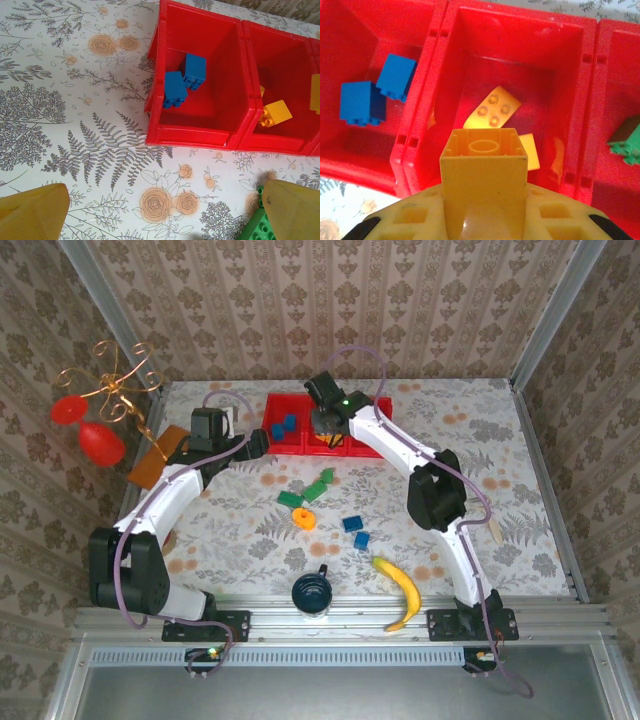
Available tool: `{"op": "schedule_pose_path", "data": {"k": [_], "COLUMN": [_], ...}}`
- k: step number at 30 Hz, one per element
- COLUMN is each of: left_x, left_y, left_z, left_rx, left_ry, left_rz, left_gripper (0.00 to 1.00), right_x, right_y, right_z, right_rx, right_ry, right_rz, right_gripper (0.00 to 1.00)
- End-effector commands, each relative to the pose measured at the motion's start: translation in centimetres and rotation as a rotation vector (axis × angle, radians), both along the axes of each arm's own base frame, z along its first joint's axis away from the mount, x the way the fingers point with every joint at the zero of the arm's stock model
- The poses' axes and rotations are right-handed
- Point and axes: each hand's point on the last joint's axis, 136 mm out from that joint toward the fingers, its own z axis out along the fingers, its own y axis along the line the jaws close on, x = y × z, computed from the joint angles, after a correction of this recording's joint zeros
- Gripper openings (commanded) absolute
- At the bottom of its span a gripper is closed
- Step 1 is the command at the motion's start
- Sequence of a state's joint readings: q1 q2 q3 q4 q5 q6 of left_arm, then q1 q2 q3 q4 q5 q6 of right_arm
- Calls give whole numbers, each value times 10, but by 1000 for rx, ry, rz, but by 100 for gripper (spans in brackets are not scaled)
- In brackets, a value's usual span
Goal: Sort the legos into containers by color
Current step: Place the lego in the container.
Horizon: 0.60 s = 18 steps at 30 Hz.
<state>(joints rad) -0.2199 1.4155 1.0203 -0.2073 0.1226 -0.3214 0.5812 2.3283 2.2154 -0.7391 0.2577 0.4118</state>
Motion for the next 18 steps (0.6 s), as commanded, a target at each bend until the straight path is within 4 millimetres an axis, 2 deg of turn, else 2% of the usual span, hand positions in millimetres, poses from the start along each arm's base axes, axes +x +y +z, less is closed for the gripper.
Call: {"op": "schedule_pose_path", "data": {"k": [1, 4, 6, 9, 12, 18], "left_x": [-1, -1, -2, -3, -5, -9], "left_y": [5, 5, 6, 6, 6, 5], "left_z": [14, 16, 16, 16, 15, 14], "left_rx": [-25, -26, -25, -24, -25, -28], "left_ry": [-36, -39, -39, -38, -36, -32], "left_rz": [29, 31, 31, 31, 32, 25], "left_gripper": [100, 100, 100, 100, 100, 100], "right_x": [15, 24, 28, 32, 31, 22], "right_y": [-5, -4, -3, -4, -5, -11], "right_z": [4, 2, 3, 9, 19, 44], "right_rx": [-35, -39, -37, -37, -36, -19], "right_ry": [-44, -55, -59, -65, -74, -90], "right_rz": [-3, 5, 8, 9, 14, 5], "right_gripper": [14, 21, 37, 55, 63, 68]}}
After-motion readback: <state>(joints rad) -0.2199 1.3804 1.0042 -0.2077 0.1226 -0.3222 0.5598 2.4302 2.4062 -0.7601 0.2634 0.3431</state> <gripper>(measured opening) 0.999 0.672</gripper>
